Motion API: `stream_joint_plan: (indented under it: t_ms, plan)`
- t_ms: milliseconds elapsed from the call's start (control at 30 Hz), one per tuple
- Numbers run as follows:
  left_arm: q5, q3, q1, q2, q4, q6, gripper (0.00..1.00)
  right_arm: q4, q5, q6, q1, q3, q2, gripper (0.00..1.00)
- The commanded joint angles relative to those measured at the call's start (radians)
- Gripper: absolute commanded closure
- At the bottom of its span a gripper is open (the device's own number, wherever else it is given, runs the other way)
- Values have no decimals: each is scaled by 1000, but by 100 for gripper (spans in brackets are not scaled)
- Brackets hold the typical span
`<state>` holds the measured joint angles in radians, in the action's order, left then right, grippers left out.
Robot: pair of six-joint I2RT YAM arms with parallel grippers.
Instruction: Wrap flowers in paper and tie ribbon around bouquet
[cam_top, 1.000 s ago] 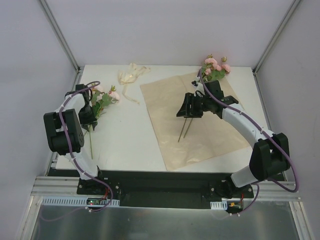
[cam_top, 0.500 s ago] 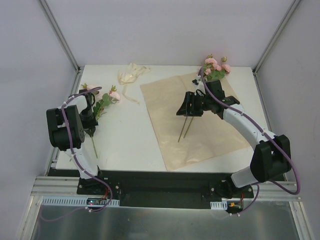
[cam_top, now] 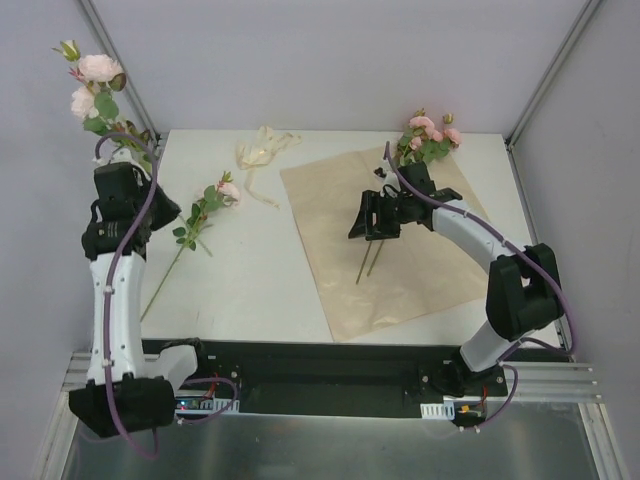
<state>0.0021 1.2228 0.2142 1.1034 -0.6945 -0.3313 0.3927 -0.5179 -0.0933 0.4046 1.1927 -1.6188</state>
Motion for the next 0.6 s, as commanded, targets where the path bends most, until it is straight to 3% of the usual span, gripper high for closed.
stream_joint_plan:
  t_ms: [0, 67, 133, 267, 333, 500, 567]
  plan:
    - [625, -240, -114, -123, 373, -211, 100, -116, -187, -2, 48, 3, 58, 29]
    - [609, -327, -290, -169, 536, -314, 100, -258, -309, -55, 118, -36, 89, 21]
    - [535, -428, -381, -209, 723, -388, 100, -333, -353, -95, 172, -77, 131, 19]
    - [498, -601, -550, -183, 1073, -572, 100, -459, -257, -143, 307, -148, 197, 16]
    - [452, -620, -646, -139, 1124, -580, 100, -462, -202, -146, 338, -180, 211, 16]
    - [423, -612, -745, -68, 1179, -589, 100, -528, -123, -232, 373, -277, 232, 19]
    - [447, -606, -760, -42, 1199, -589, 100, -531, -119, -250, 378, -283, 214, 31]
